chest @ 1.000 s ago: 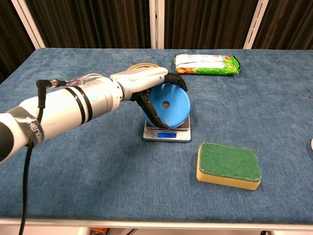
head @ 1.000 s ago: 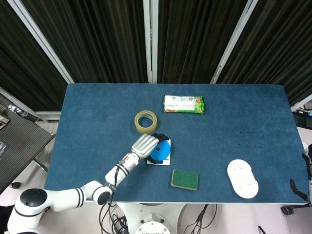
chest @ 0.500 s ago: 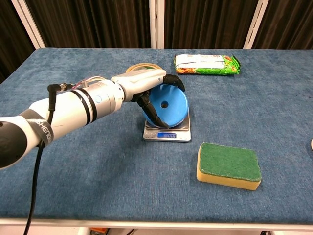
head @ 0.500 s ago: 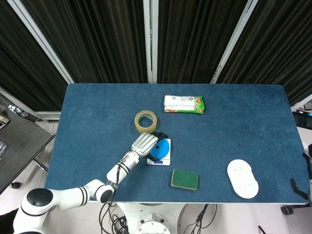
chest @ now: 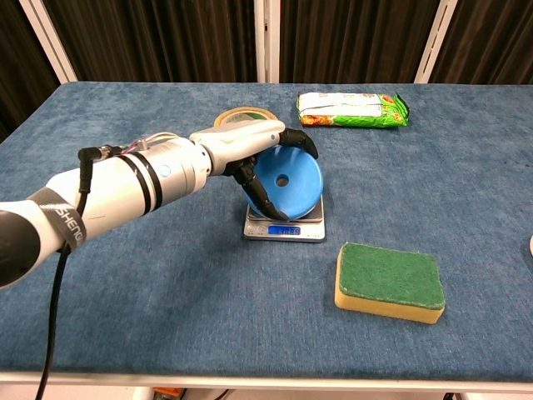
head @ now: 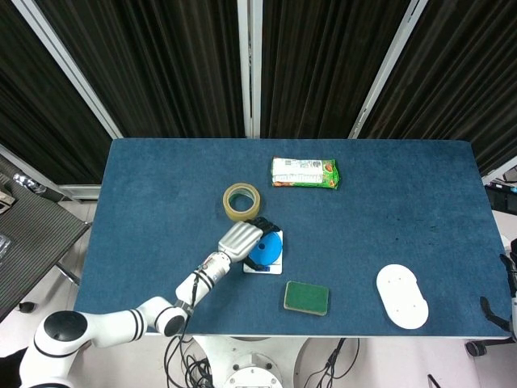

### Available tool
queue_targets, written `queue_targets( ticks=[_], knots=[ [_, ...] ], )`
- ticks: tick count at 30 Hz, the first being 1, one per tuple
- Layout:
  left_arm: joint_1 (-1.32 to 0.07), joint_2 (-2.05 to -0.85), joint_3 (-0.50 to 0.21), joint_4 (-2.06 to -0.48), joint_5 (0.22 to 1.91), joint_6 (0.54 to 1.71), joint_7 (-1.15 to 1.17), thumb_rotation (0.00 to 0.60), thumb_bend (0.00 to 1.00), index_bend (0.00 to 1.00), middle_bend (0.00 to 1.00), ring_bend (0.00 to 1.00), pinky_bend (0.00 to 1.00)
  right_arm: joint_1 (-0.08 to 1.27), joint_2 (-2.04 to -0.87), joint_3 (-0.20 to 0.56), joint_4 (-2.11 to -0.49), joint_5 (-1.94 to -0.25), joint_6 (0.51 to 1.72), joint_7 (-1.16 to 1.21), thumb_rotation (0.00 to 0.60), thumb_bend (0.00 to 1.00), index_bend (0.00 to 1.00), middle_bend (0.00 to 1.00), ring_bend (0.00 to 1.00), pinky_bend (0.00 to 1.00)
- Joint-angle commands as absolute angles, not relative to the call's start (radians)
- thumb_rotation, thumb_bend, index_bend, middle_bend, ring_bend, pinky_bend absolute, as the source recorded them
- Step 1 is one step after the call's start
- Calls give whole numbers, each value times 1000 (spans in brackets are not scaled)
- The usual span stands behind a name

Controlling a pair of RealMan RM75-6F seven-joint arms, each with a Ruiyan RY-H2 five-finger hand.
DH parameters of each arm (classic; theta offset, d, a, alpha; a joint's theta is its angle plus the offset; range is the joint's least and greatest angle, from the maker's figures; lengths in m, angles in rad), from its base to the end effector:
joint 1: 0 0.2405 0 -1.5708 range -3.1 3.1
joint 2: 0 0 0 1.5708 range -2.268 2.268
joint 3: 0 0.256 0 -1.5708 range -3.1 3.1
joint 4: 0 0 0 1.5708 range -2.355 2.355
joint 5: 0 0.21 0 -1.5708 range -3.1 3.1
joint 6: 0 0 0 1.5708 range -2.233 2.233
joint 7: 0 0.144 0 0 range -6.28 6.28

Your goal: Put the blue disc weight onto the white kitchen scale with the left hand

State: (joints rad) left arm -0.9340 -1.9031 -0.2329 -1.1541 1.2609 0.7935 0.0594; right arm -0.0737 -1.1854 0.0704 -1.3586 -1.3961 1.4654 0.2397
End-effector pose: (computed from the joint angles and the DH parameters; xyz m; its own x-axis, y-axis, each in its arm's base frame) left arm -0.0569 0.3424 -0.1220 0.3190 0.4122 0.8534 0.8413 -0.5379 -0.0547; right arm -0.3910 -0.1273 0.1743 0.3361 -0.0139 0.9417 -0.9086 0.2584 0.3281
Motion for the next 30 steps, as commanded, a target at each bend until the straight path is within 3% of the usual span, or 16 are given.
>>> queue_targets(
  ticks=[1,14,22,30],
  knots=[
    [-938,-1900,-233,-1158,1264,791,52,600,219,208,179,77,260,-74,-1185,70,-1357,-1397,1467,241,600,282,0,0,0,0],
    [-951,-1896,-219,-1151,1270,772,34,600,218,137,134,35,209,-74,-1190,72,-1343,-1391,1460,252,600,283,0,0,0,0],
    [-954,-1893,-217,-1149,1263,764,22,600,208,60,57,0,170,-75,-1192,72,-1337,-1389,1457,257,600,283,0,0,0,0],
    [-958,-1883,-212,-1160,1261,752,17,600,206,45,0,0,114,-75,-1192,72,-1338,-1390,1457,254,600,283,0,0,0,0]
  ],
)
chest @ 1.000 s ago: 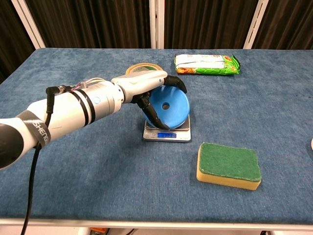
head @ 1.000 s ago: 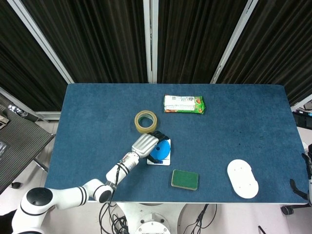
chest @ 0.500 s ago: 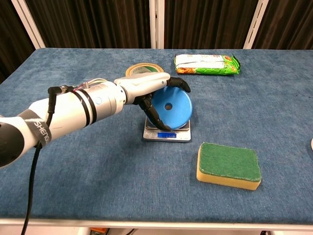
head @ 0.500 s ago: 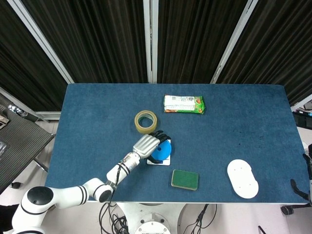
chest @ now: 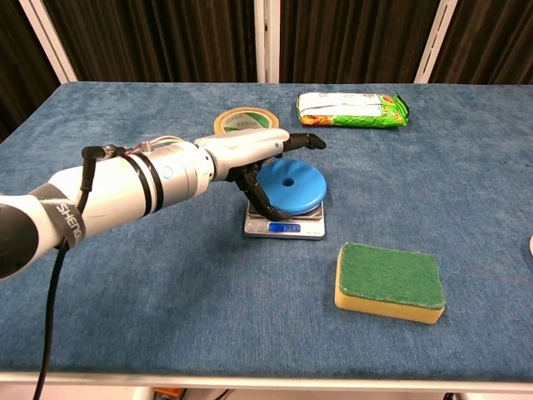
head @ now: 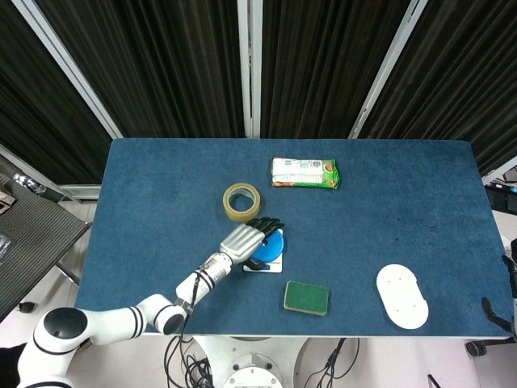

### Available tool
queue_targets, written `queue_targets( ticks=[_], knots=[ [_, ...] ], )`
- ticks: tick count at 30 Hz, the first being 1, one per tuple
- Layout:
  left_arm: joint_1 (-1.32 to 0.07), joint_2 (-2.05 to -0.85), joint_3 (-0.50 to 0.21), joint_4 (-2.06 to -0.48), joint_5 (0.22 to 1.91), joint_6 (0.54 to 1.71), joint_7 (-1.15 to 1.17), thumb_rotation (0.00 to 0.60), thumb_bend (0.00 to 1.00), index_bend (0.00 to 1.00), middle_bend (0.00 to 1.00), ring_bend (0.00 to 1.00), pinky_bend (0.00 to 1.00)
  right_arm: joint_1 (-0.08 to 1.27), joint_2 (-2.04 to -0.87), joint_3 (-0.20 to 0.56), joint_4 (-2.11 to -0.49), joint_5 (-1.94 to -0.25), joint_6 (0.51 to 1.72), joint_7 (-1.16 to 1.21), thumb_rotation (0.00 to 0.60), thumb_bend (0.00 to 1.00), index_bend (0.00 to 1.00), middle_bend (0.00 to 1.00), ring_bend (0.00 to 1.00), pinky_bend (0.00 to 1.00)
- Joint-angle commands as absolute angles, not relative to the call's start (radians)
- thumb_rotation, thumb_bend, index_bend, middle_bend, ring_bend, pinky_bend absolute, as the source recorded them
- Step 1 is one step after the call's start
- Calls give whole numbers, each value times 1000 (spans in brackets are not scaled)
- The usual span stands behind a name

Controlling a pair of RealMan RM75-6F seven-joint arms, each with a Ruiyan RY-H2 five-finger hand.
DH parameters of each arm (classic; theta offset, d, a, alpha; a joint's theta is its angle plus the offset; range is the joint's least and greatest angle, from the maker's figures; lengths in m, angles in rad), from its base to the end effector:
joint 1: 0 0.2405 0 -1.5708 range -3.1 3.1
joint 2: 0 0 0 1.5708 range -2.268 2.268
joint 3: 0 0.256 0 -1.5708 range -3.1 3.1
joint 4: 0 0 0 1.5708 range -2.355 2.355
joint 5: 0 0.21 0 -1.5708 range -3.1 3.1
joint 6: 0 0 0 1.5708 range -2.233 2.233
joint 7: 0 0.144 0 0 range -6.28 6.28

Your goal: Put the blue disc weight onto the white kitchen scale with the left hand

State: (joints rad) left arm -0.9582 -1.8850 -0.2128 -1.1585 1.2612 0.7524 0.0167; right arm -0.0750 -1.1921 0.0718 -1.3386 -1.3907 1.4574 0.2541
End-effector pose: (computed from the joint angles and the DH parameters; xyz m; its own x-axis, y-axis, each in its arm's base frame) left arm -0.0568 0.3417 -0.1245 0.3345 0.4543 0.8257 0.8362 -0.5471 -0.0377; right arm -0.3953 -0.1265 0.1744 0.3334 -0.0160 0.9426 -0.9069 0.2677 0.3253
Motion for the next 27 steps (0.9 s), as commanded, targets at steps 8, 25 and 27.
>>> queue_targets(
  ticks=[8,25,27],
  knots=[
    [-948,-1854,-213,-1209,1270,779,16,600,206,45,0,0,104,-77,-1190,74,-1340,-1390,1461,255,600,283,0,0,0,0],
    [-405,-1314,82,-1651,1482,1490,226,600,197,66,25,0,84,-92,-1213,65,-1330,-1484,1581,236,600,281,0,0,0,0],
    [-348,-1281,115,-1629,1491,1536,182,600,193,66,25,0,82,-90,-1217,60,-1335,-1498,1588,219,600,280,0,0,0,0]
  ],
)
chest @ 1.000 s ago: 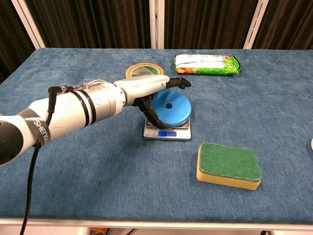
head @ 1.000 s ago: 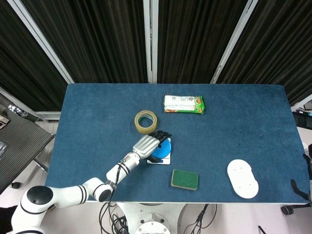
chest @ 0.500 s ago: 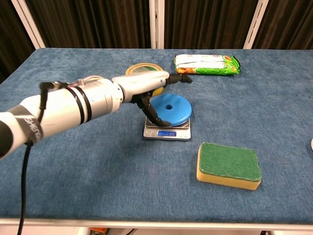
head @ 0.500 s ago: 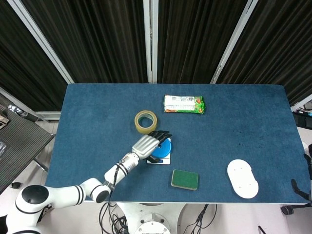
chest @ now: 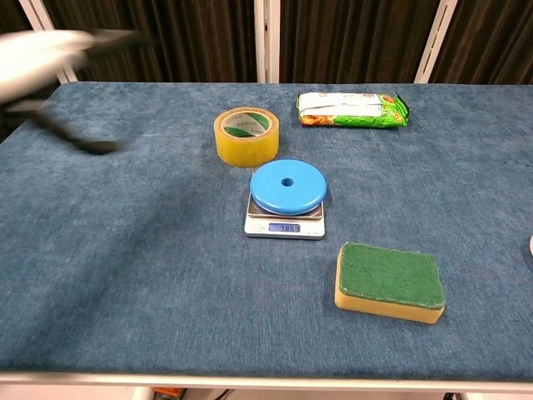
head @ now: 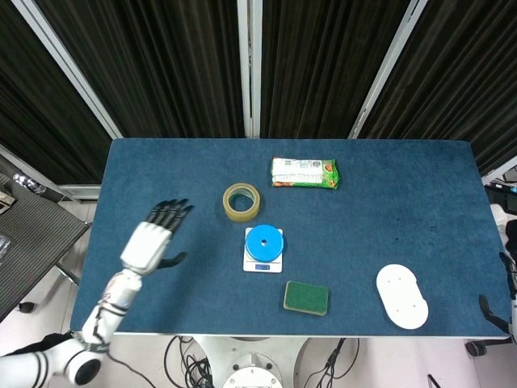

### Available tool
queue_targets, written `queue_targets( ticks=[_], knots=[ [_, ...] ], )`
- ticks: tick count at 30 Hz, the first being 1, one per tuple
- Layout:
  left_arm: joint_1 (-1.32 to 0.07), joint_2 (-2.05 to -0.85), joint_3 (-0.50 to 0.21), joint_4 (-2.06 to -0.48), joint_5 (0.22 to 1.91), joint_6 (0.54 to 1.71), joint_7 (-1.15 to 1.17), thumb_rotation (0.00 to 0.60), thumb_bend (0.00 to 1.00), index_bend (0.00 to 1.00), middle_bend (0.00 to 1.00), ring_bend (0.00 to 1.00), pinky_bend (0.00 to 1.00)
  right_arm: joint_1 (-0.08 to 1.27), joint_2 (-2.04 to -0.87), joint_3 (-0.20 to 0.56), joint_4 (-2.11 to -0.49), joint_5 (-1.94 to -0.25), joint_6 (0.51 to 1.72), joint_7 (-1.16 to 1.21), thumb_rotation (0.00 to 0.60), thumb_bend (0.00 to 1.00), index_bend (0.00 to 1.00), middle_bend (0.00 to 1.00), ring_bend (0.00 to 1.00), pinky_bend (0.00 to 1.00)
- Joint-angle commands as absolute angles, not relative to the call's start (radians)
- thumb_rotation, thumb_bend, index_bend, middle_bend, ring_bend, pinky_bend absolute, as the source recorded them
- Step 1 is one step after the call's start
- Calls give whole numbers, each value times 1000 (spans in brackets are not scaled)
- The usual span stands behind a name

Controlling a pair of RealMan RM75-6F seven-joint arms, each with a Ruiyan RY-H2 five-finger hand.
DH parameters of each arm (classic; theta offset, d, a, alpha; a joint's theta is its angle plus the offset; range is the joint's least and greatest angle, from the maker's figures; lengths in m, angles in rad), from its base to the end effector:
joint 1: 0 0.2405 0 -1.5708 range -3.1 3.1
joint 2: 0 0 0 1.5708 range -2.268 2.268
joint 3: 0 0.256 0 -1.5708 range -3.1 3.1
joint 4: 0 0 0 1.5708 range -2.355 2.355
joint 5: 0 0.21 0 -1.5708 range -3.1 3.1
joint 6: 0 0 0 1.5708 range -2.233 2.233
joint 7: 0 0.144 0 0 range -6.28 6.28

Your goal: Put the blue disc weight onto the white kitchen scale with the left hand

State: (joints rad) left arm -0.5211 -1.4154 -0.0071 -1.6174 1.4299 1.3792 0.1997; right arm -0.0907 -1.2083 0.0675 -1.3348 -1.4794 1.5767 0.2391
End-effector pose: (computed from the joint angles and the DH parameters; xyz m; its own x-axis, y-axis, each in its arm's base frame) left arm -0.1882 0.2713 0.0472 0.3400 0.0421 0.9395 0.8734 -0.3846 -0.2988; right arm -0.3771 -0.1229 0.1754 0.3586 0.0625 0.9314 -0.9232 0.1711 0.3440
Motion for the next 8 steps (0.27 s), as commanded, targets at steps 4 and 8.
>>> queue_targets(
  ticks=[4,8],
  knots=[
    [-250,-1245,155,-1569,1503,1607,81,600,190,66,32,0,77,-84,-1221,58,-1370,-1512,1595,172,600,280,0,0,0,0],
    [-203,-1241,162,-1529,1516,1628,24,600,191,66,35,0,74,-79,-1221,52,-1407,-1526,1596,117,600,280,0,0,0,0]
  ],
)
